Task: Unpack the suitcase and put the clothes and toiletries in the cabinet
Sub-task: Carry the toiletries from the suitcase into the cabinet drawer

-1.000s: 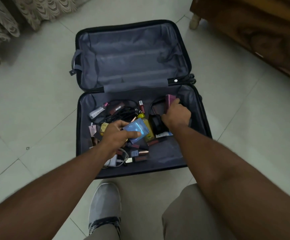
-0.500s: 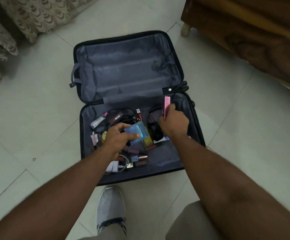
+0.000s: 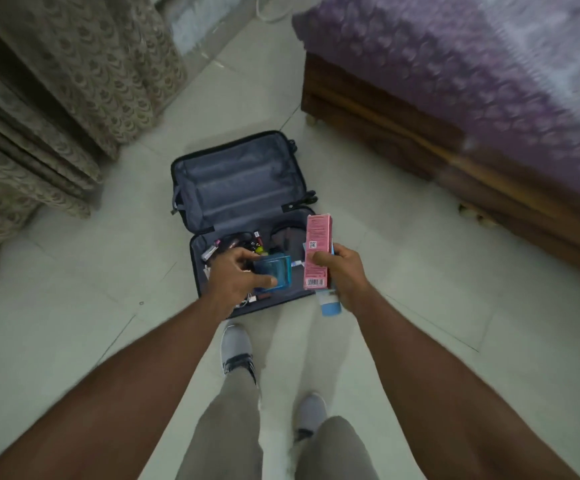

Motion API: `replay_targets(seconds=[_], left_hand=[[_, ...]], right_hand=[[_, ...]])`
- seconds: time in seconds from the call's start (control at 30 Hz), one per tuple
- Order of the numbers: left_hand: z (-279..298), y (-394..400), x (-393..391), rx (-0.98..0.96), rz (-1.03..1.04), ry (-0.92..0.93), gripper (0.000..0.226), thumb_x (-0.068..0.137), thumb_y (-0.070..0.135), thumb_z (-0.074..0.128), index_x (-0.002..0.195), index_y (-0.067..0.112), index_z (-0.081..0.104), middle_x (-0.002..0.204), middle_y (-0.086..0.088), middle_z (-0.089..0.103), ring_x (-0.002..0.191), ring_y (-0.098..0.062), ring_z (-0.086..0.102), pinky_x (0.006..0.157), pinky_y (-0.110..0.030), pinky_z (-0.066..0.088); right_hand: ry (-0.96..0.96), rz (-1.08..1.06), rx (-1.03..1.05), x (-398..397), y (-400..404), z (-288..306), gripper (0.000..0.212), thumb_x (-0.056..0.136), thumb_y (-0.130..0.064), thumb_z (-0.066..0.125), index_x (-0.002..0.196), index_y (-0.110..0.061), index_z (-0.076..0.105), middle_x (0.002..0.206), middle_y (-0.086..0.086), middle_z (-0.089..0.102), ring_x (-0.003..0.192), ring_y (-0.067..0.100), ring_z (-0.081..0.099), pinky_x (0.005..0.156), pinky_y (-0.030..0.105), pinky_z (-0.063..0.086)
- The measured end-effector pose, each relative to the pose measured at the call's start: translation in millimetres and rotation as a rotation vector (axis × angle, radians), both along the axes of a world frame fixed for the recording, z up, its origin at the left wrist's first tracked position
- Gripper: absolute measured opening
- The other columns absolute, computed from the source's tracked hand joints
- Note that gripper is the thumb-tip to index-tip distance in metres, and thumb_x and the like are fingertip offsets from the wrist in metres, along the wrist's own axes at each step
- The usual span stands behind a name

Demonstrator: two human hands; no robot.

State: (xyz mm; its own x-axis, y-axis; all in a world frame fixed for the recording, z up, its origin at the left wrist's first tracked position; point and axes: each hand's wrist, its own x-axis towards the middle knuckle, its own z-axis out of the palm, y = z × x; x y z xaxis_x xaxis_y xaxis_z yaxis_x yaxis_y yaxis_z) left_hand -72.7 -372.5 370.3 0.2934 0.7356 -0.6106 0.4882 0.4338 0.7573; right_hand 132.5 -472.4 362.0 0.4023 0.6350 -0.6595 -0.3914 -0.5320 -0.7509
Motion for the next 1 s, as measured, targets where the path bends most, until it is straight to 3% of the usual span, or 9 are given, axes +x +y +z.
replay_targets(seconds=[0.13,0.27,0.33,0.4,0.57,0.67,0.8,0.9,1.0], left_hand=[[147,-59,13,-0.050,-0.177,-0.039,0.052,0.060,-0.010,0.092,0.106,0.003,0.072,0.096,-0.009,0.075,0.085,-0.026,0.074,0.073,-0.044,0.065],[263,-118,23,-0.062,-0.441,-0.090,0.046,0.066,-0.016,0.082,0.106,0.004,0.075,0.086,-0.003,0.072,0.073,-0.013,0.068,0.056,-0.026,0.055],[308,-144,27,-0.054,-0.559,-0.091,0.045,0.065,-0.017,0.082,0.106,0.001,0.075,0.087,-0.006,0.073,0.074,-0.013,0.070,0.064,-0.031,0.060],[341,-168,29,-0.043,-0.660,-0.101,0.045,0.062,-0.014,0.086,0.103,0.001,0.075,0.092,-0.013,0.075,0.081,-0.023,0.072,0.075,-0.043,0.062],[402,-237,27,-0.033,-0.797,-0.175,0.041,0.063,-0.001,0.093,0.098,0.005,0.073,0.093,-0.011,0.077,0.084,-0.023,0.074,0.072,-0.037,0.060],[423,-294,19,-0.085,-0.788,-0.285,0.036,0.063,0.015,0.096,0.089,0.007,0.073,0.085,-0.010,0.073,0.075,-0.021,0.068,0.069,-0.035,0.055],[436,-390,13,-0.229,-0.784,-0.370,0.044,0.071,0.027,0.092,0.103,0.005,0.073,0.100,-0.014,0.077,0.087,-0.027,0.073,0.080,-0.040,0.059],[440,-475,13,-0.291,-0.882,-0.362,0.040,0.077,0.027,0.088,0.104,0.005,0.070,0.101,-0.013,0.078,0.086,-0.027,0.074,0.080,-0.040,0.063],[447,-569,13,-0.324,-0.996,-0.340,0.043,0.078,0.027,0.088,0.110,0.003,0.071,0.101,-0.014,0.078,0.087,-0.029,0.075,0.081,-0.043,0.063]], right_hand=[[0.046,-0.058,-0.014,-1,-88,147,0.022,0.090,-0.006,0.072,0.112,-0.005,0.073,0.091,0.015,0.078,0.074,0.027,0.076,0.065,0.037,0.062],[-0.008,-0.074,-0.032,-5,-173,258,0.022,0.088,-0.010,0.072,0.109,-0.007,0.074,0.093,0.016,0.078,0.072,0.025,0.075,0.066,0.037,0.060],[-0.010,-0.087,-0.017,-12,-215,302,0.041,0.078,-0.020,0.073,0.117,-0.006,0.073,0.101,0.019,0.077,0.076,0.027,0.073,0.072,0.042,0.059],[0.008,-0.119,0.026,-26,-257,340,0.054,0.072,-0.028,0.071,0.123,-0.009,0.070,0.109,0.018,0.075,0.080,0.028,0.071,0.076,0.045,0.058],[0.054,-0.356,0.212,-81,-369,413,0.053,0.079,-0.025,0.065,0.128,-0.007,0.063,0.111,0.015,0.075,0.098,0.030,0.073,0.085,0.049,0.060],[0.038,-0.503,0.254,-120,-433,439,0.053,0.078,-0.026,0.067,0.127,-0.006,0.064,0.103,0.013,0.073,0.094,0.030,0.074,0.079,0.046,0.061],[-0.024,-0.641,0.246,-168,-513,463,0.054,0.079,-0.027,0.067,0.129,-0.008,0.062,0.102,0.014,0.075,0.088,0.032,0.074,0.072,0.042,0.062],[-0.058,-0.777,0.227,-203,-583,474,0.053,0.081,-0.028,0.067,0.130,-0.010,0.061,0.109,0.018,0.075,0.090,0.038,0.074,0.068,0.040,0.061],[-0.100,-0.961,0.199,-234,-660,479,0.051,0.078,-0.028,0.067,0.124,-0.008,0.063,0.103,0.017,0.075,0.085,0.037,0.074,0.065,0.038,0.060]])
